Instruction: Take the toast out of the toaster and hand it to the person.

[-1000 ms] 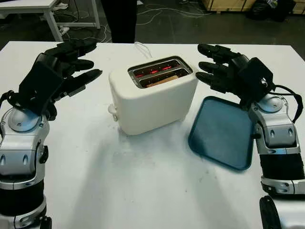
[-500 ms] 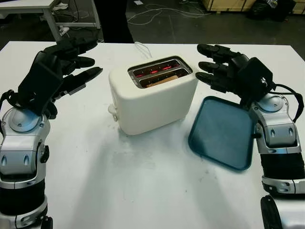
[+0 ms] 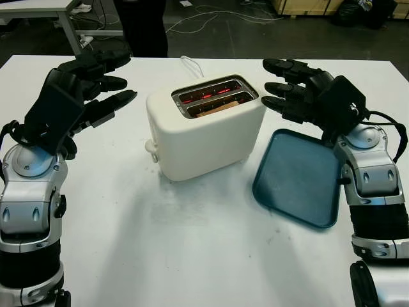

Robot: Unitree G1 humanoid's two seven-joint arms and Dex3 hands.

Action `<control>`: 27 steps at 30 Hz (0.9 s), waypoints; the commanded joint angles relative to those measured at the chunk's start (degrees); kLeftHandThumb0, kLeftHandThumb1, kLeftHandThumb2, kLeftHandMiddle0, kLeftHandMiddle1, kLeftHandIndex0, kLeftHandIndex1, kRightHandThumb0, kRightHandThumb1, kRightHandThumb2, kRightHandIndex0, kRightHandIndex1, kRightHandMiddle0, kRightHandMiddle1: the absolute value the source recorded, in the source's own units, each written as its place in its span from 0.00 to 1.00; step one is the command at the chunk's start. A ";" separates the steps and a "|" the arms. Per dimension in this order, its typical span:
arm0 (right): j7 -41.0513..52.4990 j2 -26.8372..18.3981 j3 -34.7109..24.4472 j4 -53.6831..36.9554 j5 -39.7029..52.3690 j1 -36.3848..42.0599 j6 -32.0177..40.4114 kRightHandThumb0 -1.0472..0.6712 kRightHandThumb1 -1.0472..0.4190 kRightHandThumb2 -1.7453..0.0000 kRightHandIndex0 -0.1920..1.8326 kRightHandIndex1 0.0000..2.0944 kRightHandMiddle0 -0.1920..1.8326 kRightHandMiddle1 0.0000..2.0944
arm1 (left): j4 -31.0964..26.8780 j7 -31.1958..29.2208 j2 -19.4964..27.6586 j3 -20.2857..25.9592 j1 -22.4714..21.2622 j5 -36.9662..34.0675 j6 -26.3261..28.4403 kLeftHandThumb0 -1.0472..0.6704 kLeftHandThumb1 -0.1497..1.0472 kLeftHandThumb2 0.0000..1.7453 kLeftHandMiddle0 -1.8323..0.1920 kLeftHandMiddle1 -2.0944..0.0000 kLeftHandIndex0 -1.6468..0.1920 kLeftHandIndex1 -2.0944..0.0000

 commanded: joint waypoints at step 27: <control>1.58 0.48 -1.77 2.41 3.33 -0.50 -3.54 0.63 0.14 0.95 0.25 0.09 0.28 0.00 | -2.53 1.33 -0.33 1.14 1.15 -0.47 1.14 0.50 0.89 0.04 0.78 0.59 0.58 0.96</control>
